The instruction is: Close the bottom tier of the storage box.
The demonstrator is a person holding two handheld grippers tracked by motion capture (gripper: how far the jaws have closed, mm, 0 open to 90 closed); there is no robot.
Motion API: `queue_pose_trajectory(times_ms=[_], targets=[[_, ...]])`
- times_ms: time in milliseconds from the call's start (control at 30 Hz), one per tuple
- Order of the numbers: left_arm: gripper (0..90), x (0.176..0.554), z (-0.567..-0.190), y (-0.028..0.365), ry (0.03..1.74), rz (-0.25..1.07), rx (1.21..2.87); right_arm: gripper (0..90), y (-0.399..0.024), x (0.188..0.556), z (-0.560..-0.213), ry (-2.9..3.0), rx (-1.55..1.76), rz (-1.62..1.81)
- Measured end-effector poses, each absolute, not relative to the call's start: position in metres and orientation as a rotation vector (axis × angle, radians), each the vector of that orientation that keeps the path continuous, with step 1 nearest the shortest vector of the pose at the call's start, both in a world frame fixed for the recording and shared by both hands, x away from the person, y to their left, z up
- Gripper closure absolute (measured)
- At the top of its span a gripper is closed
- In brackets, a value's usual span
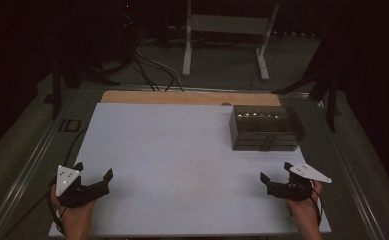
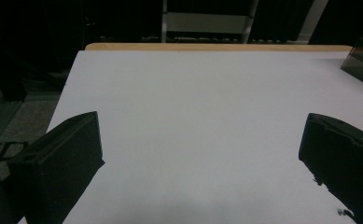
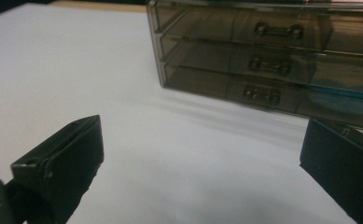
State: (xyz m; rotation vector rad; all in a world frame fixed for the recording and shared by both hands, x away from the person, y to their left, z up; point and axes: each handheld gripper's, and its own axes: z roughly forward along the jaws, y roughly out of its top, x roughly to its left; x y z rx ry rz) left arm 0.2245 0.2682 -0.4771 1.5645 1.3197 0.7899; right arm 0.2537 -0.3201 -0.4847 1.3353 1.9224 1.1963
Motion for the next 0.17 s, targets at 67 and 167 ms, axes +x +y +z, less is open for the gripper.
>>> queue_pose_trajectory(times_ms=[67,167], targets=[[1.1,0.2250,-0.4777,0.2673,1.322,0.787,1.566,0.0,-0.3179,0.2540,-0.4859,1.942,1.323,1.173],[1.1,0.2261,-0.4784,0.2661,1.323,0.789,1.570,0.0,-0.3159,0.2555,-0.4883,1.960,1.313,1.151]])
